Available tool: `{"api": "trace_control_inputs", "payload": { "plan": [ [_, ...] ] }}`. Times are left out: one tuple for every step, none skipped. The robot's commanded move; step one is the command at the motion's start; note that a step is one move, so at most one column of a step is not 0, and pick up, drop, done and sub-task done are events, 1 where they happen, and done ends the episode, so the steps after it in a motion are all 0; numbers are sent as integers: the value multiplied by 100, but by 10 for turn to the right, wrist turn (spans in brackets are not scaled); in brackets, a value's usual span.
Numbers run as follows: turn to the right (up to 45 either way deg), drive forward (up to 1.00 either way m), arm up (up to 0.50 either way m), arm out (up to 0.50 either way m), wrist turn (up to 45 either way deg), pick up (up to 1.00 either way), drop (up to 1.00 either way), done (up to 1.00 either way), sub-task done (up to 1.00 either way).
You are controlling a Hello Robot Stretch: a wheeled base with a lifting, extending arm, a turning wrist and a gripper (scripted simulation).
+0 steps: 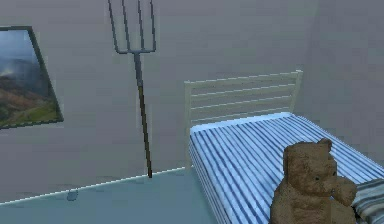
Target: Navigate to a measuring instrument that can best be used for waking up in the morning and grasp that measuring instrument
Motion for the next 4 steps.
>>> {"api": "trace_control_inputs", "payload": {
  "plan": [
    [0,0,0,40,0,0,0,0,0],
    [0,0,0,0,450,0,0,0,0],
    [0,0,0,0,450,0,0,0,0],
    [0,0,0,0,450,0,0,0,0]
  ]
}}
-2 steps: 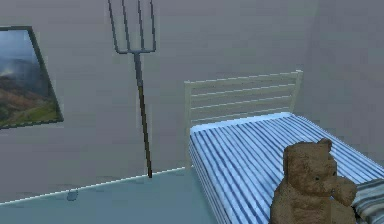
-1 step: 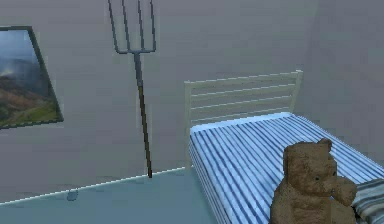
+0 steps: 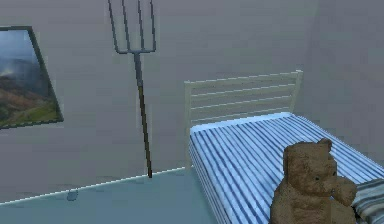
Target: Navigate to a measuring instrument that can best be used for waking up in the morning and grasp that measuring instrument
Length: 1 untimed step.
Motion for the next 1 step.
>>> {"api": "trace_control_inputs", "payload": {
  "plan": [
    [0,0,0,0,300,0,0,0,0]
  ]
}}
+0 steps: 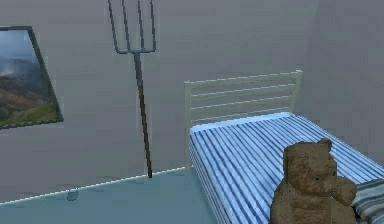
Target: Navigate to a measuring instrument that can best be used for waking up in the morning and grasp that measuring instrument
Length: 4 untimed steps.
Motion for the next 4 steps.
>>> {"api": "trace_control_inputs", "payload": {
  "plan": [
    [0,0,-30,0,0,0,0,0,0],
    [0,0,0,0,0,100,0,0,0],
    [0,0,10,0,0,0,0,0,0],
    [0,0,0,0,0,0,0,100,0]
  ]
}}
